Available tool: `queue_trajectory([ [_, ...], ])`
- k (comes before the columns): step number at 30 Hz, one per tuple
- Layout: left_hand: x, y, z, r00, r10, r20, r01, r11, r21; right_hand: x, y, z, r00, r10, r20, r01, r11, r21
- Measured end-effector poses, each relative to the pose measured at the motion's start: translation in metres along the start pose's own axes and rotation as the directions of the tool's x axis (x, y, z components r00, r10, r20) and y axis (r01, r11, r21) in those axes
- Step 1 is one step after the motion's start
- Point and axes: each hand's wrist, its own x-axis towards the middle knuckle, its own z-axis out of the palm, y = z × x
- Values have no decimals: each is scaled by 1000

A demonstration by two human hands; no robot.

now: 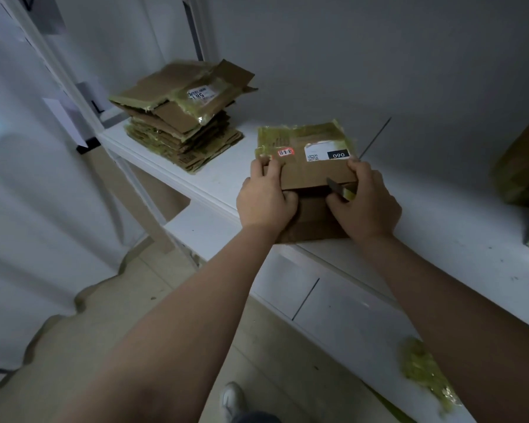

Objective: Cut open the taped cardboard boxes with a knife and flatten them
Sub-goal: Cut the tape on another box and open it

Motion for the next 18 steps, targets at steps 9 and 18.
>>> queue_trajectory([
  [9, 13, -50, -56, 825, 248, 508, -188, 968, -166, 1, 19, -33, 953, -183, 241, 155, 980, 127],
  [18, -10, -97, -69, 901, 325, 289, -367, 924, 106, -3, 7, -18, 812, -226, 538, 292, 955, -39],
])
